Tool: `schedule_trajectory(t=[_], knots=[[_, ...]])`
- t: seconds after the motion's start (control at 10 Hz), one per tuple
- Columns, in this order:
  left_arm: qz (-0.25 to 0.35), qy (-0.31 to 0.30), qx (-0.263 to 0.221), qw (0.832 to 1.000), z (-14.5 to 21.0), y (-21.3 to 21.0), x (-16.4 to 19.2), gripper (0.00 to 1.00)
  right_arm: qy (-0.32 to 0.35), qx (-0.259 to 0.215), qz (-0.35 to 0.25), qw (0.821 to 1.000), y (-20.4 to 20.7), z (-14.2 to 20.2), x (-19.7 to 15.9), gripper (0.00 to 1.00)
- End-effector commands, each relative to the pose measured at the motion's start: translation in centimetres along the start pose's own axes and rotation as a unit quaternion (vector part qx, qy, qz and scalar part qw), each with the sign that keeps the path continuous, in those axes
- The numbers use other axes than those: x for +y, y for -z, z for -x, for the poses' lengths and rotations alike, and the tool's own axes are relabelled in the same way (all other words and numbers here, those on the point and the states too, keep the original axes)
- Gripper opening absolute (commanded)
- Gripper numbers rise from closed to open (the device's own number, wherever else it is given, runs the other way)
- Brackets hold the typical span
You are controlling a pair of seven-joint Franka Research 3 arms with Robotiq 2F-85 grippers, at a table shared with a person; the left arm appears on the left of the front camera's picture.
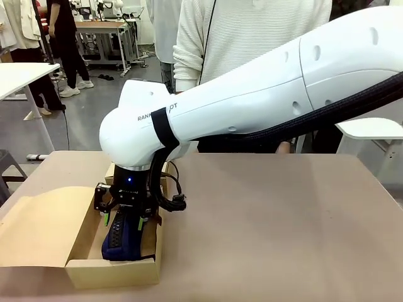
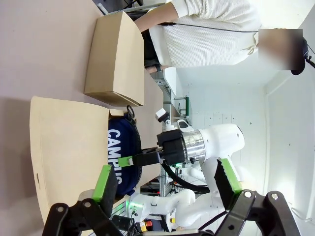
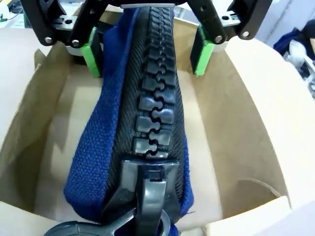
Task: Place items inside the box.
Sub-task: Pick up a Pencil pouch or Stapler and place it inside the Mailer Box closest to the robot.
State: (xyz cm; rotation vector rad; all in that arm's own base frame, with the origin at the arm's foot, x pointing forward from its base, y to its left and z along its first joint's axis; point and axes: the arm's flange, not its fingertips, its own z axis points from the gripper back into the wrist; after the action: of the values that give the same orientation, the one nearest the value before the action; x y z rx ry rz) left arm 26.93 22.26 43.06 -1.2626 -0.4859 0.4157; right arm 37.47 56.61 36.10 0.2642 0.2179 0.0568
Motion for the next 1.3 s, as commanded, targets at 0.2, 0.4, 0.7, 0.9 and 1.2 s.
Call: schedule_trajectory(t=[0.2, 0.4, 0.7, 0.9, 1.2], knots=[[0.009, 0.010, -0.001, 1.000, 0.1, -0.2, -0.1, 1.00, -0.037, -0.047, -0.047, 0.997, -4.8, 3.4, -4.8, 1.00], [0.009, 0.010, -0.001, 1.000, 0.1, -0.2, -0.1, 1.00, -0.076, -0.083, -0.119, 0.986, -9.5, 7.1, -11.4, 1.00], [0.009, 0.010, -0.001, 1.000, 0.1, -0.2, -0.1, 1.00, -0.052, -0.091, -0.102, 0.989, -10.0, 5.1, -9.4, 1.00], [0.009, 0.010, -0.001, 1.000, 0.1, -0.2, -0.1, 1.00, -0.052, -0.091, -0.102, 0.989, -10.0, 5.1, -9.4, 1.00], [0.009, 0.010, -0.001, 1.000, 0.1, -0.2, -0.1, 1.00, -0.032, -0.102, -0.164, 0.981, -11.9, 6.6, -14.2, 1.00]])
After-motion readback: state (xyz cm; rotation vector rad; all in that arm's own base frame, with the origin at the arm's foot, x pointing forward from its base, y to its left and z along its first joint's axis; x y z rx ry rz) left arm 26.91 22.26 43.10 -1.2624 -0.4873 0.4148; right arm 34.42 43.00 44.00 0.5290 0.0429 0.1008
